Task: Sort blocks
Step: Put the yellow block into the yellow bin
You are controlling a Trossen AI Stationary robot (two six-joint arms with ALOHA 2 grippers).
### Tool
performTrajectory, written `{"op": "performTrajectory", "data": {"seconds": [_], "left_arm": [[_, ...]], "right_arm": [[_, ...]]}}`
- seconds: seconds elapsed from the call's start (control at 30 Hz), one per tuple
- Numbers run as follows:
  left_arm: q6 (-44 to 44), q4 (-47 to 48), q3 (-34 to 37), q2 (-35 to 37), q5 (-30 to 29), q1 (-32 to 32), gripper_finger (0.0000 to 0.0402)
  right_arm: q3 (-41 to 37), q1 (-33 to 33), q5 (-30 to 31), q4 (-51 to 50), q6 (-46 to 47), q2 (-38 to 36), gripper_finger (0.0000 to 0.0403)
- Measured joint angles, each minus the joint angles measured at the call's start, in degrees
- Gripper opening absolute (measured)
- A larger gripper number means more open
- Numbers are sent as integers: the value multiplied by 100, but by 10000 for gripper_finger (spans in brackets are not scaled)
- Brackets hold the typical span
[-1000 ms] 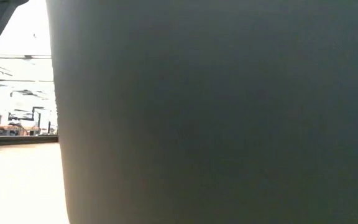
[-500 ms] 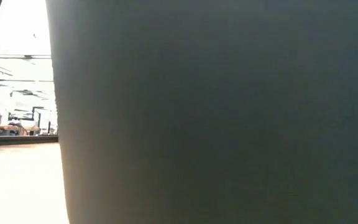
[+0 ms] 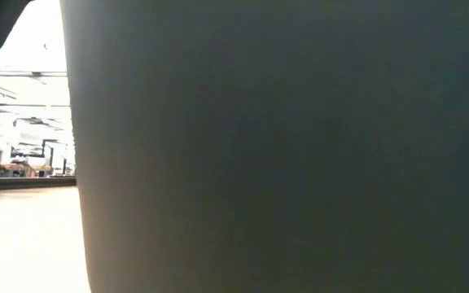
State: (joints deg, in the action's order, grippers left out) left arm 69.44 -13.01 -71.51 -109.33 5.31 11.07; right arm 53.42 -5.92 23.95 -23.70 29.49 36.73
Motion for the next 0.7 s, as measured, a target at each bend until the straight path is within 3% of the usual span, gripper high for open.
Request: {"op": "performTrajectory", "data": {"seconds": [0.17,0.27,0.43,0.63,0.7], "left_arm": [[-114,-35,-1550,-1208,268,-418,70],[5,436,-2492,-1879,265,-602,70],[117,1176,-3884,-2702,137,-763,70],[67,1251,-4665,-3258,144,-829,75],[73,1274,-4692,-3322,161,-826,112]], "right_arm": [[197,1,-4,299,-107,4,0],[275,-20,-70,240,-128,4,0],[291,-23,-723,136,-316,-11,0],[291,-23,-1065,79,-409,-6,0],[291,-23,-1075,91,-421,-4,0]]}}
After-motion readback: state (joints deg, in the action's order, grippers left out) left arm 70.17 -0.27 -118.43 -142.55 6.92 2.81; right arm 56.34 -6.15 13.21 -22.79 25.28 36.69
